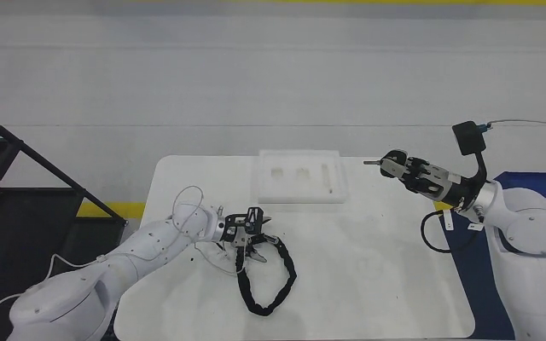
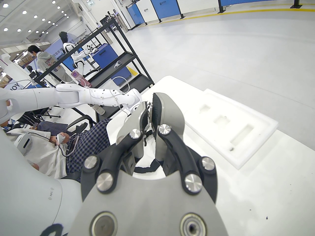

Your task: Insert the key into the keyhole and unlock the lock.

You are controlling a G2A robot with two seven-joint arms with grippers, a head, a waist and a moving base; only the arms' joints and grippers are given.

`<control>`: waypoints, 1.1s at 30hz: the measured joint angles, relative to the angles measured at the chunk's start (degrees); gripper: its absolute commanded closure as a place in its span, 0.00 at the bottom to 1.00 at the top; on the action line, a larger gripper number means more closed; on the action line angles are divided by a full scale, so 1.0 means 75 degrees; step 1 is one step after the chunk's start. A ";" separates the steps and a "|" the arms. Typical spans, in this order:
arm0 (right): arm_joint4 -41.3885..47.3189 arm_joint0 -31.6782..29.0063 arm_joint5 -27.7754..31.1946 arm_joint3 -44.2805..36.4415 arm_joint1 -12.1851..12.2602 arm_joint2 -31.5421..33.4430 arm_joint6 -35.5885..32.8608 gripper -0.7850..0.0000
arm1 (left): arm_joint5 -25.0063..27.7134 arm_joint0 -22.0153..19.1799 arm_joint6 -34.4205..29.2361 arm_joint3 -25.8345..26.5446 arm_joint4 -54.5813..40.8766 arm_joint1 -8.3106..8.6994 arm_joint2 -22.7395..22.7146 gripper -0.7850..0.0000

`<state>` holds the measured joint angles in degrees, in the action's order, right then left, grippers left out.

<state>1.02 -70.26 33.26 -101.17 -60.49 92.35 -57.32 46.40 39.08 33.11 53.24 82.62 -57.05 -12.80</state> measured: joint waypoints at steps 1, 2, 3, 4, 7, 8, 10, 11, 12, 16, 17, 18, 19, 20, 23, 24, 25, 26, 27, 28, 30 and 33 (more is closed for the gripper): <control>0.0000 0.0000 0.0000 0.0000 0.0000 0.0000 0.0000 1.00 | -0.0051 0.0007 0.0006 -0.0085 0.0052 -0.0054 0.0008 0.00; 0.0000 0.0000 0.0000 0.0000 0.0000 0.0000 0.0000 1.00 | -0.0095 0.0005 0.0015 -0.0208 0.0119 -0.0127 0.0018 0.00; 0.0000 0.0000 0.0000 0.0000 0.0000 0.0000 0.0000 1.00 | -0.0109 -0.0005 0.0025 -0.0300 0.0172 -0.0182 0.0026 0.00; 0.0000 0.0000 0.0000 0.0000 0.0000 0.0000 0.0000 1.00 | -0.0123 -0.0022 0.0043 -0.0388 0.0226 -0.0236 0.0031 0.00; 0.0000 0.0000 0.0000 0.0000 0.0000 0.0000 0.0000 1.00 | -0.0170 -0.0075 0.0230 -0.0638 0.0413 -0.0386 0.0037 0.00; 0.0000 0.0000 0.0000 0.0000 0.0000 0.0000 0.0000 1.00 | -0.0188 -0.0093 0.0328 -0.0729 0.0501 -0.0434 0.0040 0.01; 0.0000 0.0000 0.0000 0.0000 0.0000 0.0000 0.0000 1.00 | -0.0195 -0.0114 0.0486 -0.0855 0.0630 -0.0498 0.0046 0.12; 0.0000 0.0000 0.0000 0.0000 0.0000 0.0000 0.0000 1.00 | -0.0199 -0.0126 0.0589 -0.0932 0.0719 -0.0536 0.0052 0.19; 0.0000 0.0000 0.0000 0.0000 0.0000 0.0000 0.0000 1.00 | -0.0212 -0.0132 0.0664 -0.0988 0.0790 -0.0562 0.0057 0.25; 0.0000 0.0000 0.0000 0.0000 0.0000 0.0000 0.0000 1.00 | -0.0230 -0.0133 0.0964 -0.1218 0.1029 -0.0658 0.0069 0.27; 0.0000 0.0000 0.0000 0.0000 0.0000 0.0000 0.0000 1.00 | -0.0224 -0.0129 0.1038 -0.1284 0.1079 -0.0684 0.0068 0.27; 0.0000 0.0000 0.0000 0.0000 0.0000 0.0000 0.0000 1.00 | -0.0223 -0.0125 0.1086 -0.1332 0.1114 -0.0703 0.0067 0.28; 0.0000 0.0000 0.0000 0.0000 0.0000 0.0000 0.0000 1.00 | -0.0224 -0.0120 0.1129 -0.1378 0.1148 -0.0723 0.0066 0.33; 0.0000 0.0000 0.0000 0.0000 0.0000 0.0000 0.0000 1.00 | -0.0225 -0.0112 0.1179 -0.1434 0.1189 -0.0749 0.0064 0.40; 0.0000 0.0000 0.0000 0.0000 0.0000 0.0000 0.0000 1.00 | -0.0235 -0.0108 0.1278 -0.1544 0.1303 -0.0812 0.0060 0.56; 0.0000 0.0000 0.0000 0.0000 0.0000 0.0000 0.0000 1.00 | -0.0244 -0.0110 0.1306 -0.1570 0.1341 -0.0830 0.0058 0.59; 0.0000 0.0000 0.0000 0.0000 0.0000 0.0000 0.0000 1.00 | -0.0254 -0.0113 0.1331 -0.1595 0.1381 -0.0847 0.0057 0.63; 0.0000 0.0000 0.0000 0.0000 0.0000 0.0000 0.0000 1.00 | -0.0267 -0.0117 0.1355 -0.1629 0.1436 -0.0869 0.0057 0.66; 0.0000 0.0000 0.0000 0.0000 0.0000 0.0000 0.0000 1.00 | -0.0271 -0.0118 0.1368 -0.1654 0.1474 -0.0887 0.0057 0.73; 0.0000 0.0000 0.0000 0.0000 0.0000 0.0000 0.0000 1.00 | -0.0271 -0.0121 0.1377 -0.1678 0.1510 -0.0904 0.0057 0.82; 0.0000 0.0000 0.0000 0.0000 0.0000 0.0000 0.0000 1.00 | -0.0271 -0.0131 0.1395 -0.1725 0.1590 -0.0944 0.0054 1.00; 0.0000 0.0000 0.0000 0.0000 0.0000 0.0000 0.0000 1.00 | -0.0288 -0.0168 0.1373 -0.1755 0.1696 -0.1003 0.0039 1.00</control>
<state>1.02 -70.26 33.26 -101.17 -60.49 92.35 -57.32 44.24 37.82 43.41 40.08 95.34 -64.57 -12.51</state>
